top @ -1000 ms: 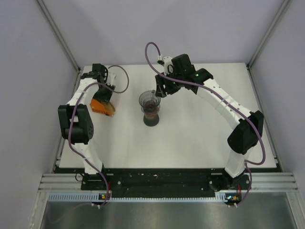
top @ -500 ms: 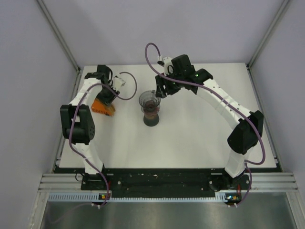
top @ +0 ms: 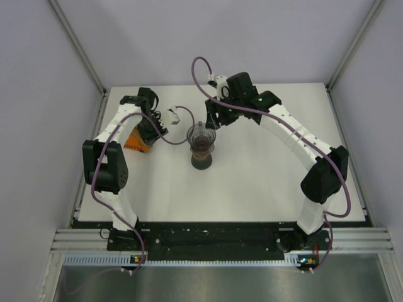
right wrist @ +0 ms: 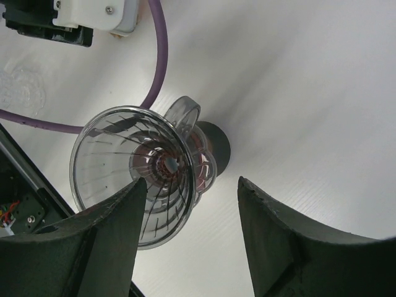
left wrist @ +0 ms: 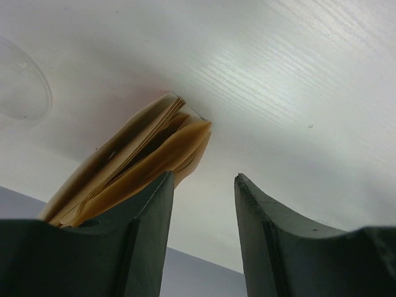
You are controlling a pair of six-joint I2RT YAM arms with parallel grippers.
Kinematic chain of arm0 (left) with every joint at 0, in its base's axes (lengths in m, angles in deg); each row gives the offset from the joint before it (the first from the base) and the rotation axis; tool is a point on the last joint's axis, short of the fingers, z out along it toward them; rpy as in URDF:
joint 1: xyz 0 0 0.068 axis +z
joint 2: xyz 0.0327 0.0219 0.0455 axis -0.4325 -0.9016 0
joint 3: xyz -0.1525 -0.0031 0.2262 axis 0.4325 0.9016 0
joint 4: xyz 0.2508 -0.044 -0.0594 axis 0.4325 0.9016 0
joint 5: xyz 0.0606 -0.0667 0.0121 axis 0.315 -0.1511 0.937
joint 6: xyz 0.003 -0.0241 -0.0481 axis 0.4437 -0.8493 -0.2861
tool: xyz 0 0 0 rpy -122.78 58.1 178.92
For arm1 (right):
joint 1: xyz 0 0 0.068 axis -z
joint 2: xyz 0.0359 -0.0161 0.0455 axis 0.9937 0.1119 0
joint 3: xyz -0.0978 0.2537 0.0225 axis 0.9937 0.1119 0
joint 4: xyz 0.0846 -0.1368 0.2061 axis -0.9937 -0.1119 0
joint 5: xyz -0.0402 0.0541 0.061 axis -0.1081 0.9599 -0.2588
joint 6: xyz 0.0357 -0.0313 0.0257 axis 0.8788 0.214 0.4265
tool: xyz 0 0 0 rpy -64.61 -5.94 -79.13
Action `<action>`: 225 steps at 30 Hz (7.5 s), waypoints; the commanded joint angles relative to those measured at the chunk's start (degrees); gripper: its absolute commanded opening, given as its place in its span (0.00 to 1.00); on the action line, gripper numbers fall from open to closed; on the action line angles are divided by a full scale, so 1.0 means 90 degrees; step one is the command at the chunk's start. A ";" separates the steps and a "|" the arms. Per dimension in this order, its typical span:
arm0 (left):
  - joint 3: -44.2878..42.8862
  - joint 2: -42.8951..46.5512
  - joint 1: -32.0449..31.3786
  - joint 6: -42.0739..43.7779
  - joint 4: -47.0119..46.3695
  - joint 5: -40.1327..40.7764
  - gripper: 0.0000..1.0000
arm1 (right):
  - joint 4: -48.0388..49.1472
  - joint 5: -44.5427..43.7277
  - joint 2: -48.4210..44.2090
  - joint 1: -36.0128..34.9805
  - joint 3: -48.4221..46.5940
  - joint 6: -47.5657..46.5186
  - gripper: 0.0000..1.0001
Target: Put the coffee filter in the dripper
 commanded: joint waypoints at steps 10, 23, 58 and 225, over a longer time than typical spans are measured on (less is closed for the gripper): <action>0.0098 -0.0013 0.0067 0.1040 -0.0050 0.0457 0.45 | 0.0203 0.0174 -0.0280 -0.0095 -0.0425 -0.0064 0.61; 0.0391 0.0290 0.0673 0.2984 -0.0138 -0.0939 0.47 | 0.0184 0.0223 -0.0407 -0.0095 -0.0436 -0.0142 0.61; 0.0702 0.2105 0.1707 -0.5743 -0.4072 0.1686 0.77 | 0.0223 -0.0001 -0.0573 -0.0095 -0.0367 -0.0083 0.61; 0.3575 0.2712 0.1659 -0.6137 -0.4221 0.0595 0.11 | -0.0353 -0.2033 -0.0388 -0.1775 -0.0777 -0.2407 0.00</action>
